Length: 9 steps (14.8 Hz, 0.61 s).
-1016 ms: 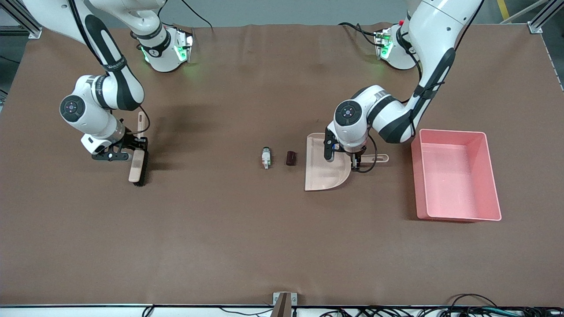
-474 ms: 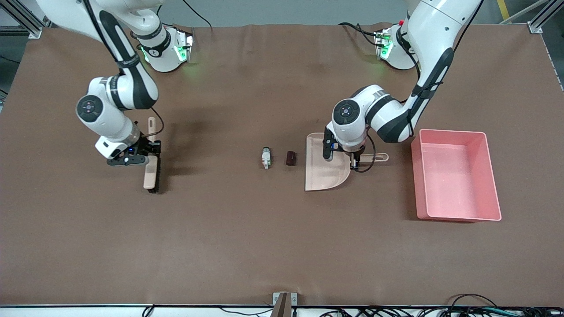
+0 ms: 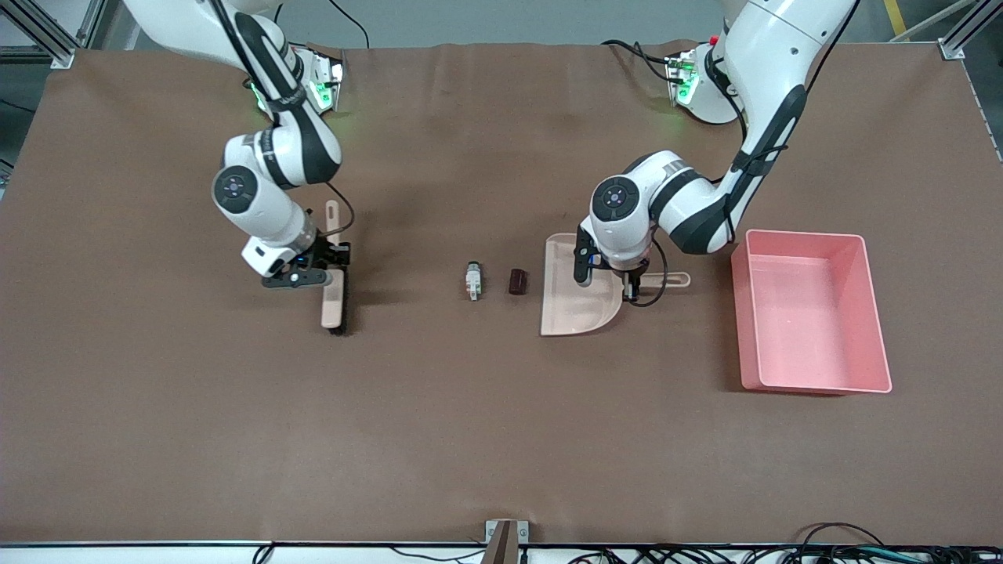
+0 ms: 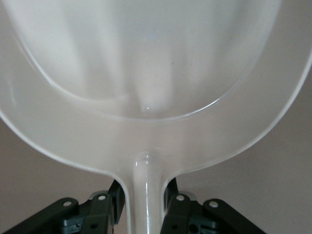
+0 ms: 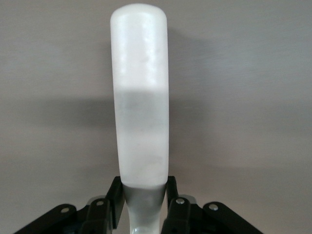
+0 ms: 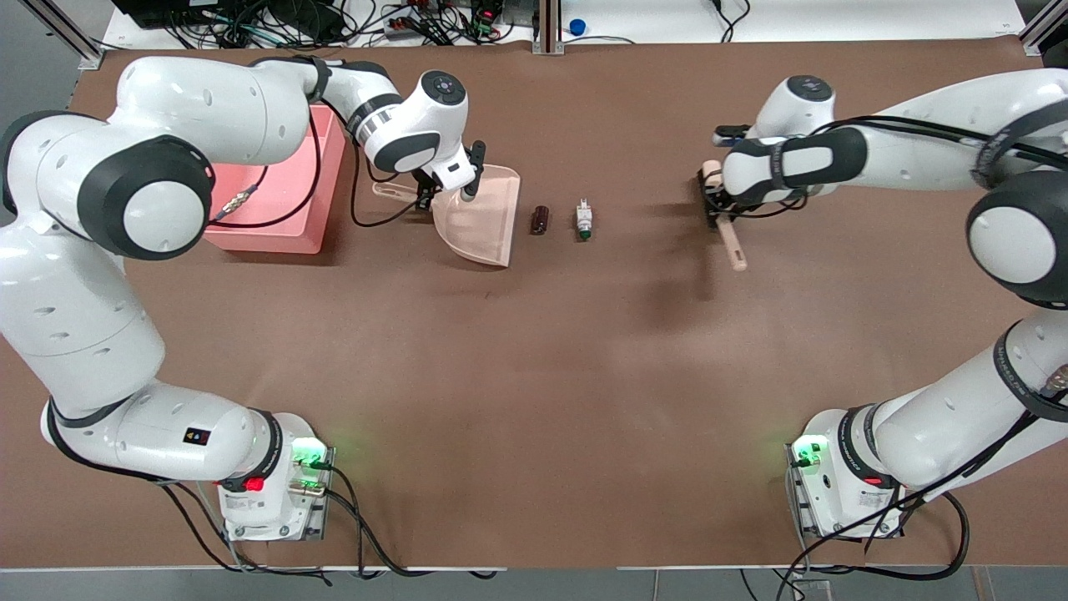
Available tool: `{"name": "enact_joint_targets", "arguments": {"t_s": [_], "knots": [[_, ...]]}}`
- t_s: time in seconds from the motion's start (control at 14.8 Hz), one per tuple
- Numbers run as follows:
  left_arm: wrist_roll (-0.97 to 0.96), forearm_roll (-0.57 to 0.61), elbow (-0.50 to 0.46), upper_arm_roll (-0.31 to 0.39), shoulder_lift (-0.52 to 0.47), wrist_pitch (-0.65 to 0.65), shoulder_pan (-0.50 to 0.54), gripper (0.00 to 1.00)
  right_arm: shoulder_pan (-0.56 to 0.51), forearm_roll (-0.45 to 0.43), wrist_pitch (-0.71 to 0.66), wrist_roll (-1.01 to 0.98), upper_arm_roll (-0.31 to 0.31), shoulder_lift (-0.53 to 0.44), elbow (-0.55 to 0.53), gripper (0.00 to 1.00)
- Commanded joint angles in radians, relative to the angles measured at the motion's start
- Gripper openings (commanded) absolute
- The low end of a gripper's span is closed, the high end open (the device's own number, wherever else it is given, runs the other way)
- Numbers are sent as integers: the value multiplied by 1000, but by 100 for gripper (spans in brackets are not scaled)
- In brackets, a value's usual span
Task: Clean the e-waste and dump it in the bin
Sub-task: 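Carry the brush with the right gripper toward the components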
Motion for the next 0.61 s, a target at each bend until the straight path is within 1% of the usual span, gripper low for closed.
{"name": "enact_joint_targets", "arguments": {"t_s": [0.0,0.27,0.34,0.54], "knots": [[17,23,10,-5,12,7,3,31,85,54,-2,90,-10,71,75,1],[17,23,12,-5,12,7,1,28,217,57,-2,316,-10,121,139,1],[15,22,12,-5,12,3,1,26,235,57,-2,345,-10,134,151,1],[15,22,12,-5,21,-5,6,25,277,59,-2,439,-9,173,208,1]]}}
